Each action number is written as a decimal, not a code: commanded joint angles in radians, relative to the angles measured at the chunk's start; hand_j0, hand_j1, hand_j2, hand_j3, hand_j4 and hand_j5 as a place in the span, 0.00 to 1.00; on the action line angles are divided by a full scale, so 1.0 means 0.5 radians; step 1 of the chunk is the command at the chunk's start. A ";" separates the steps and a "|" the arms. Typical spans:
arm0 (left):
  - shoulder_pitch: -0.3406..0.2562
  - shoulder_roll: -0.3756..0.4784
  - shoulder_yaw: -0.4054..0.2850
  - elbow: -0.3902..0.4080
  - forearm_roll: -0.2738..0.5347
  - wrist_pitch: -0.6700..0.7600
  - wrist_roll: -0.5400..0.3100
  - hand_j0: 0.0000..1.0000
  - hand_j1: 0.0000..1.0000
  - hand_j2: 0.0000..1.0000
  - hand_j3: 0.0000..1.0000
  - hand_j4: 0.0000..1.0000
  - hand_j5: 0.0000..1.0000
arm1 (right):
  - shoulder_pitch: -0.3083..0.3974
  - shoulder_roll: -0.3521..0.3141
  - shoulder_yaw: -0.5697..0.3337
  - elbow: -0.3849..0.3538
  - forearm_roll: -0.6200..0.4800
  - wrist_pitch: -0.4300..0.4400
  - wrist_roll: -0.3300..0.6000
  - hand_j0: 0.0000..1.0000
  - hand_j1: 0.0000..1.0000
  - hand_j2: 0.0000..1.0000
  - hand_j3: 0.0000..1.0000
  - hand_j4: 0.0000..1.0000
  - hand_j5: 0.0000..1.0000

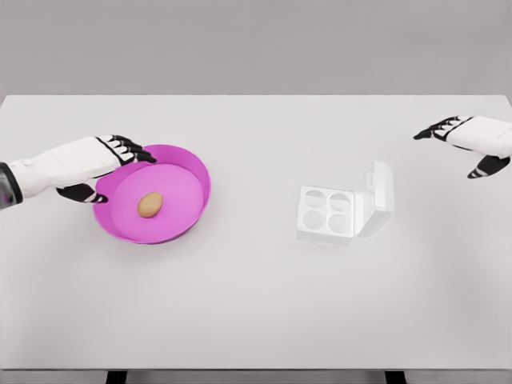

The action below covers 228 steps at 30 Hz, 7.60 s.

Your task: Pack egg into the box and close the box lid

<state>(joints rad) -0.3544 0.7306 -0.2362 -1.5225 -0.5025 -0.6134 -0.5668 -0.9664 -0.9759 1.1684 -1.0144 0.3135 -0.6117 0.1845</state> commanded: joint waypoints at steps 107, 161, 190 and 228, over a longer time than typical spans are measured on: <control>0.049 -0.182 -0.181 0.072 -0.225 0.005 0.005 0.66 0.66 0.66 0.66 0.66 0.66 | -0.120 0.139 -0.021 -0.014 0.097 0.002 0.199 1.00 1.00 1.00 1.00 1.00 1.00; -0.015 -0.390 -0.147 -0.057 -0.044 0.005 0.023 0.45 0.45 0.45 0.45 0.45 0.45 | -0.160 0.169 -0.021 -0.060 0.097 0.002 0.281 1.00 1.00 1.00 1.00 1.00 1.00; -0.061 -0.719 -0.181 -0.075 -0.053 0.005 -0.002 0.44 0.44 0.44 0.44 0.44 0.44 | -0.178 0.172 -0.021 -0.064 0.097 0.002 0.285 1.00 1.00 1.00 1.00 1.00 1.00; -0.061 -1.296 -0.190 0.063 -0.428 0.005 -0.008 0.44 0.44 0.44 0.44 0.44 0.44 | -0.184 0.175 -0.021 -0.076 0.097 0.002 0.285 1.00 1.00 1.00 1.00 1.00 1.00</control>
<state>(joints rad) -0.3850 0.0960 -0.3325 -1.4980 -0.7202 -0.6136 -0.5715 -1.0600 -0.8877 1.1598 -1.0522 0.3667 -0.6123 0.3270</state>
